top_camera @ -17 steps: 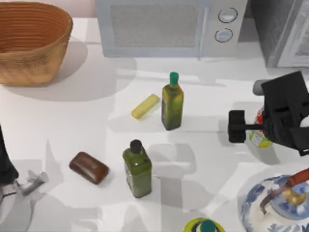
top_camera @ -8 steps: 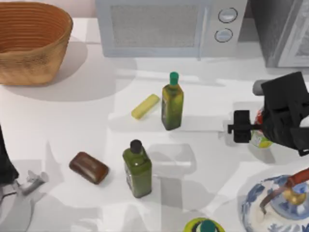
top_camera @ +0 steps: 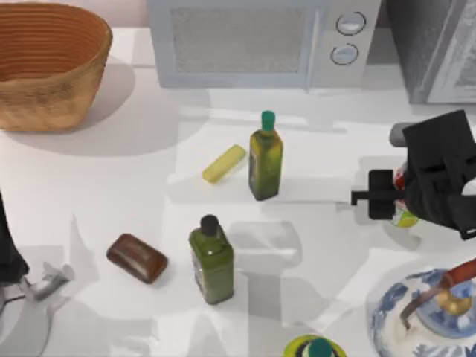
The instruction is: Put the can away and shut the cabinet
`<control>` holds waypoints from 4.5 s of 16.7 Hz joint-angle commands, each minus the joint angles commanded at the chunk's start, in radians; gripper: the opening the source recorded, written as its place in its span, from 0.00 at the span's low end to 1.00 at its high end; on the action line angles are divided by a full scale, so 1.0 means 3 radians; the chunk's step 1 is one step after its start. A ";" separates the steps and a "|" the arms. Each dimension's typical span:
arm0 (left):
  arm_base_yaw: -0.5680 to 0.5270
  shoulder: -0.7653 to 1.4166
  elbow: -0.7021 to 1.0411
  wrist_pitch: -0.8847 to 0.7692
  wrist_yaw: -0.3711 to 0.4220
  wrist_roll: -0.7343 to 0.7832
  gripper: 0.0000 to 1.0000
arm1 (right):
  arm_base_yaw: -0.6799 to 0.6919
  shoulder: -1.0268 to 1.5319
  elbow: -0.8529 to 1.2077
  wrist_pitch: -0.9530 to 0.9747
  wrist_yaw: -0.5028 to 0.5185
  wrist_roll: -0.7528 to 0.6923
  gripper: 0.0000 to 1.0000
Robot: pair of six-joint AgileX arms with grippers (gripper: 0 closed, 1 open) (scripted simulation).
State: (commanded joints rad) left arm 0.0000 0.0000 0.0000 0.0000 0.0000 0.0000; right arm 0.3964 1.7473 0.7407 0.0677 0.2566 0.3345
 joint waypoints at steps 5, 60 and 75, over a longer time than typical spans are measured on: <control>0.0000 0.0000 0.0000 0.0000 0.0000 0.0000 1.00 | 0.0000 0.0000 0.0000 0.0000 0.0000 0.0000 0.00; 0.0000 0.0000 0.0000 0.0000 0.0000 0.0000 1.00 | -0.1308 -0.5731 -0.2368 -0.0251 -0.0819 -0.1113 0.00; 0.0000 0.0000 0.0000 0.0000 0.0000 0.0000 1.00 | -0.0945 -0.3139 0.1925 -0.0973 -0.0195 -0.1080 0.00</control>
State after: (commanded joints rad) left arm 0.0000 0.0000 0.0000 0.0000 0.0000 0.0000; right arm 0.1130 0.8055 1.3182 -0.2241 0.1981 0.0104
